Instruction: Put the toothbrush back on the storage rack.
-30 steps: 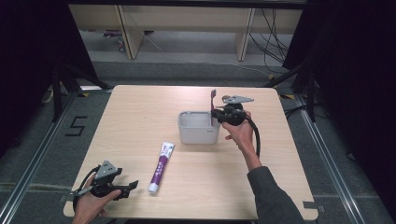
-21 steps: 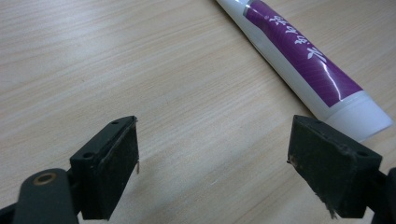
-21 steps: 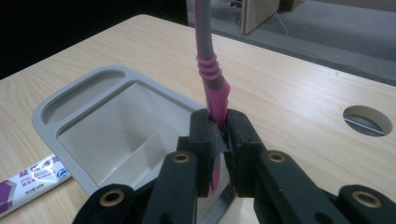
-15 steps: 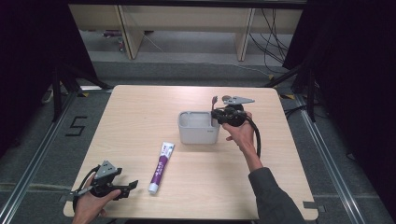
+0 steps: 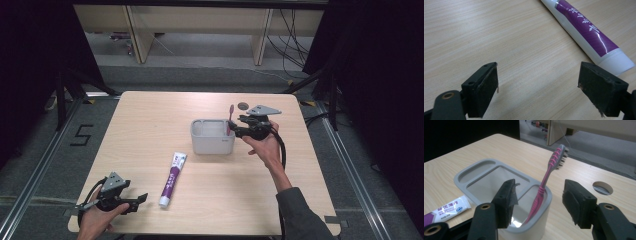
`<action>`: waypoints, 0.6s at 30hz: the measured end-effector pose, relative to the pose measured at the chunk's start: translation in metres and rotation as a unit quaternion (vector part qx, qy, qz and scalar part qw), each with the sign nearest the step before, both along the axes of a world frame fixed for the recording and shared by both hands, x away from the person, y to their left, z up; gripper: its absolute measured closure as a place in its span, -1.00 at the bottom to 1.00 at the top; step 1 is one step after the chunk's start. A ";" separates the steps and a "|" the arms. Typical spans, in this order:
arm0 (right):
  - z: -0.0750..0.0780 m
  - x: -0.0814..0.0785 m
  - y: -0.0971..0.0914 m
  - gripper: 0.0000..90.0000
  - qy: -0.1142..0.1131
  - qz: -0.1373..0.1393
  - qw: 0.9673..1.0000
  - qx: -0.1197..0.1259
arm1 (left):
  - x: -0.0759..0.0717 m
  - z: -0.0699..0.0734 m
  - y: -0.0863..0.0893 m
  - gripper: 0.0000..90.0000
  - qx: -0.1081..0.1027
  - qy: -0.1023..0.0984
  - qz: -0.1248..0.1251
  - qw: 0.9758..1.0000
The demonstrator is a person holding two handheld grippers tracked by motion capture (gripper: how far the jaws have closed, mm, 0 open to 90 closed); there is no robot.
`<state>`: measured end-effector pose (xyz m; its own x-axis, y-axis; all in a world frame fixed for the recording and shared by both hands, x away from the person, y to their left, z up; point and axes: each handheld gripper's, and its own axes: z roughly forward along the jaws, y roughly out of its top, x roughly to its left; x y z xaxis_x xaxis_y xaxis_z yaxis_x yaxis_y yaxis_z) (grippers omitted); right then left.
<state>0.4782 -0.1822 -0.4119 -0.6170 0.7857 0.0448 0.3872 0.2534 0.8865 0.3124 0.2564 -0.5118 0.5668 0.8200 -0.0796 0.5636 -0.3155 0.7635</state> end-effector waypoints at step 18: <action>0.001 -0.032 -0.014 -0.18 0.010 -0.001 0.999 -0.037 | 0.000 0.000 0.000 -0.65 0.000 0.003 0.000 1.000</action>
<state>0.4464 -0.1966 -0.4112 -0.6156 0.7881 0.0000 0.4058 0.3169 0.8573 0.3125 0.2568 -0.5116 0.5662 0.8202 -0.0822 0.5682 -0.3161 0.7598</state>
